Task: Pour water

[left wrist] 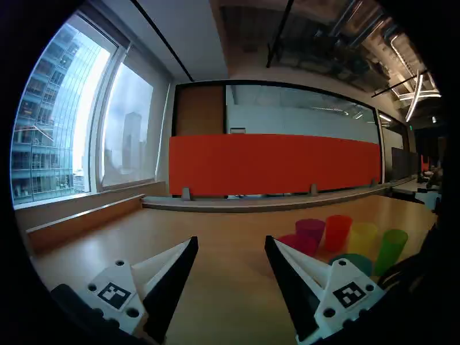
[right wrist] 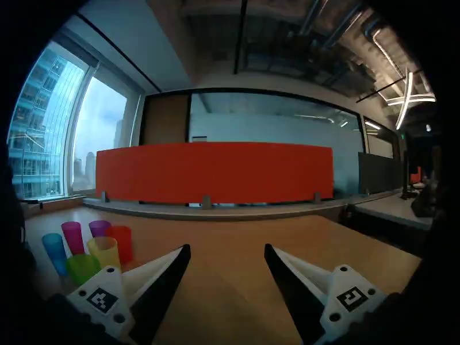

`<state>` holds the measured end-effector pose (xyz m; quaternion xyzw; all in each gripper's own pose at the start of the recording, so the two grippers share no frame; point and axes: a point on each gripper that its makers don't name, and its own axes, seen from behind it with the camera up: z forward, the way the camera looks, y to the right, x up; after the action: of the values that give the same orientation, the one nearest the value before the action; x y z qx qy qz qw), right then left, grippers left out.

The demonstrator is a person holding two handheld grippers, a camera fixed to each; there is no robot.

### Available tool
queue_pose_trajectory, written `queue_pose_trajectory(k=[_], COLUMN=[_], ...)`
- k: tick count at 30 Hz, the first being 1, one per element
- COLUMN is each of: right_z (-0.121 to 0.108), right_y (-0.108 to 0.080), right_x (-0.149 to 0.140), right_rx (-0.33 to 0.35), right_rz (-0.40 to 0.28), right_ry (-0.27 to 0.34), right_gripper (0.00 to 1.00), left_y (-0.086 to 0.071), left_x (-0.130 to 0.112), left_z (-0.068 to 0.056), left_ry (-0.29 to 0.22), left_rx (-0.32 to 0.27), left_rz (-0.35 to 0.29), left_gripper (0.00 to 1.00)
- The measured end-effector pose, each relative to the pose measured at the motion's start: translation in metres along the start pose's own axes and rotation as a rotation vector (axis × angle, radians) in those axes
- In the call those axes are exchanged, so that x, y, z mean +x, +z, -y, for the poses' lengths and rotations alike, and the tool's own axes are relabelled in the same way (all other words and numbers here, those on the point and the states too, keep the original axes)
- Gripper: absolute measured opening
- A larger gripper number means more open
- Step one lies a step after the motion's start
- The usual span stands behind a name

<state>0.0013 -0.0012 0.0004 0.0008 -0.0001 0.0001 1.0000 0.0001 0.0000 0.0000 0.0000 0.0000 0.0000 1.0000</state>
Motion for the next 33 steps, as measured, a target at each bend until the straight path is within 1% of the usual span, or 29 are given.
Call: queue_pose_trajectory(k=[9, 15, 20, 24, 27, 33], right_z=[0.003, 0.005, 0.005, 0.006, 0.007, 0.01], right_y=[-0.001, 0.0, 0.001, 0.001, 0.001, 0.004], right_x=[0.001, -0.001, 0.007, 0.024, 0.04, 0.076], right_rx=[0.014, 0.027, 0.037, 0.054, 0.073, 0.103], right_rz=[-0.001, 0.019, 0.031, 0.033, 0.036, 0.049], right_ry=[-0.002, -0.004, 0.0, 0.002, -0.003, -0.02], right_gripper=[0.99, 0.99, 0.99, 0.99, 0.99, 0.99], left_y=[0.001, 0.001, 0.0, 0.002, 0.003, 0.009], left_x=[-0.001, 0.0, 0.014, 0.026, 0.041, 0.08], left_z=[-0.002, -0.006, -0.006, -0.004, -0.005, -0.003], left_ry=[-0.003, -0.01, -0.029, -0.026, -0.016, -0.004], left_rx=[-0.012, -0.023, -0.031, -0.036, -0.05, -0.073], left_rz=[0.0, 0.011, 0.003, 0.015, 0.017, 0.008], left_gripper=[0.86, 0.86, 0.86, 0.86, 0.86, 0.86])
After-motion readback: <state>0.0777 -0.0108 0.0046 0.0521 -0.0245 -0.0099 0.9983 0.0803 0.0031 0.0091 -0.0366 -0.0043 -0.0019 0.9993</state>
